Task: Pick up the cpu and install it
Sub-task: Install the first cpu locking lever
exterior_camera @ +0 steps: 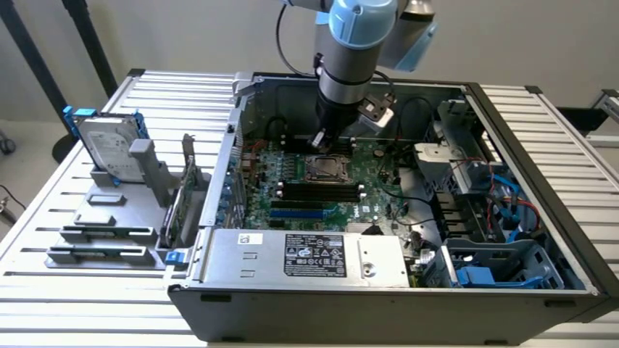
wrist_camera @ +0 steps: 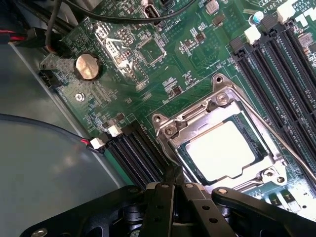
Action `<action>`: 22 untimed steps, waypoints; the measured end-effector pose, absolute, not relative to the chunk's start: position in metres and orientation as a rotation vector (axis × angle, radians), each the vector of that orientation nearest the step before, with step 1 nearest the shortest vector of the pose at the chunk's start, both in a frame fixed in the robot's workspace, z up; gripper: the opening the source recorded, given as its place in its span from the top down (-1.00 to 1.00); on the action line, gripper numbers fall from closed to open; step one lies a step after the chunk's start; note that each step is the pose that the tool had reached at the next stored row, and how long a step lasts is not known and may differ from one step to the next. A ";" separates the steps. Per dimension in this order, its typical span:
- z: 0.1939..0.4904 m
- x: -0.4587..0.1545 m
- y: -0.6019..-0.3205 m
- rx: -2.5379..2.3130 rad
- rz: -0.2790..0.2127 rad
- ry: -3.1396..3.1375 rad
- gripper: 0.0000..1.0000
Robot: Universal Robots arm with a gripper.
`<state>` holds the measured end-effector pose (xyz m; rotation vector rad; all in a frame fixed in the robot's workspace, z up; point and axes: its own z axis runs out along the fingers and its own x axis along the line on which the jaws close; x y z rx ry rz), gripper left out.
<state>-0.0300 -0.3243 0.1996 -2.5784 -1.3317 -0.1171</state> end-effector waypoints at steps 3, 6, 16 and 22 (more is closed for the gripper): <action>0.200 -0.028 -0.325 -2.578 -0.117 -1.333 0.79; 0.200 -0.026 -0.325 -2.577 -0.116 -1.334 0.79; 0.200 -0.019 -0.327 -2.575 -0.116 -1.338 0.79; 0.199 -0.017 -0.327 -2.574 -0.116 -1.339 0.79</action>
